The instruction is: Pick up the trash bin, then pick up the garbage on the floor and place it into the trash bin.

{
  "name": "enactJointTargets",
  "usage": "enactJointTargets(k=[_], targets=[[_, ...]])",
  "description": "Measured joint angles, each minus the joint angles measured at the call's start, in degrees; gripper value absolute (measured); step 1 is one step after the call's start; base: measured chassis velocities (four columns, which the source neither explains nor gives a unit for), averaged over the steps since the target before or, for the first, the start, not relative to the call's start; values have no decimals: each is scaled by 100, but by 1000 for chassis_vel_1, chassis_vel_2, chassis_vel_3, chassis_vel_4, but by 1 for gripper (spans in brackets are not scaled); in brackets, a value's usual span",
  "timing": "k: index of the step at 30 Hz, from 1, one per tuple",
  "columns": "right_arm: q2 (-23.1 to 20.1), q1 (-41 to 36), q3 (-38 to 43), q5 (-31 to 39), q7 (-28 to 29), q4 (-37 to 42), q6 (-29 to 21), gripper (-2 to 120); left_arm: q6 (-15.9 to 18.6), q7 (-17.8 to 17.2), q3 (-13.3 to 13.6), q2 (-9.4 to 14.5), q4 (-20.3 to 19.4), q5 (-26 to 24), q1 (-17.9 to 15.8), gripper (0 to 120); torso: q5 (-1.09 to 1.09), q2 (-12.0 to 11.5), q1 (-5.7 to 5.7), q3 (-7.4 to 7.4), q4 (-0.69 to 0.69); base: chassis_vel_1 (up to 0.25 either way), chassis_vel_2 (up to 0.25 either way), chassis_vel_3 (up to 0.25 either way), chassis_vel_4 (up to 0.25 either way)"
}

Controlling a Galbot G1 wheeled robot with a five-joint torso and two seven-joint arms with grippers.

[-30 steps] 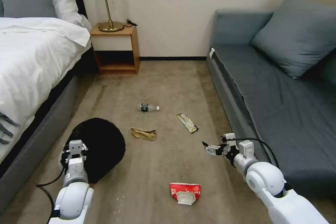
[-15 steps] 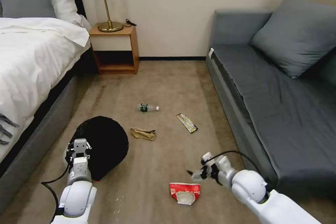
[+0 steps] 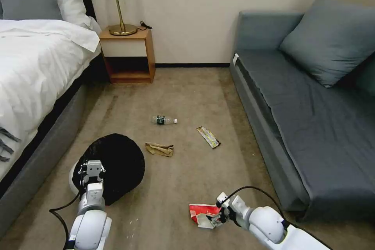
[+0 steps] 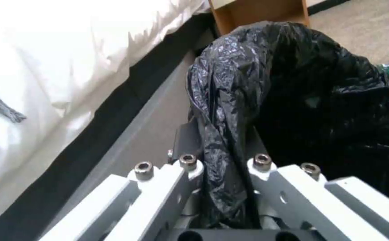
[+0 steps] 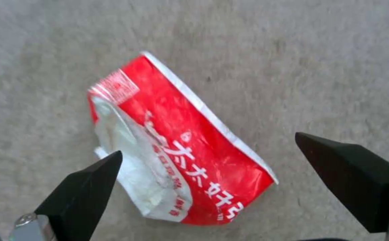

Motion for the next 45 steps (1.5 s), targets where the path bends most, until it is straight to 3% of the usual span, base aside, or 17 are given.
enactJointTargets(k=[13,17,21,23,25,28,39,45], targets=[[272,103,-83,-319,-34,-595,156,96,-10,11,-7,-4,-77,-19,52,5,-1,0,0,0,0,0,0,0,0],[360,110,-89,-369,-66,-688,169,83,-11,17,-25,0,-103,-39,65,5,-1,0,0,0,0,0,0,0,0],[479,107,-79,-427,-100,-790,188,63,-11,22,-45,8,-152,-63,96,5,0,0,0,0,0,0,0,0,0],[484,106,-75,-428,-104,-790,189,62,-11,22,-47,9,-156,-66,100,5,0,0,0,0,0,0,0,0,0],[491,105,-60,-431,-115,-789,189,50,-11,23,-52,11,-177,-75,115,5,0,0,0,0,0,0,0,0,0],[491,99,-50,-440,-121,-787,192,44,-11,24,-54,10,-189,-79,125,5,0,0,0,0,0,0,0,0,0],[486,50,63,-475,-157,-734,277,0,-28,43,-48,18,-238,-82,173,5,0,0,0,0,0,0,0,0,0],[461,28,122,-475,-170,-688,328,0,-32,46,-37,22,-251,-82,173,5,0,0,0,0,0,0,0,0,0]])
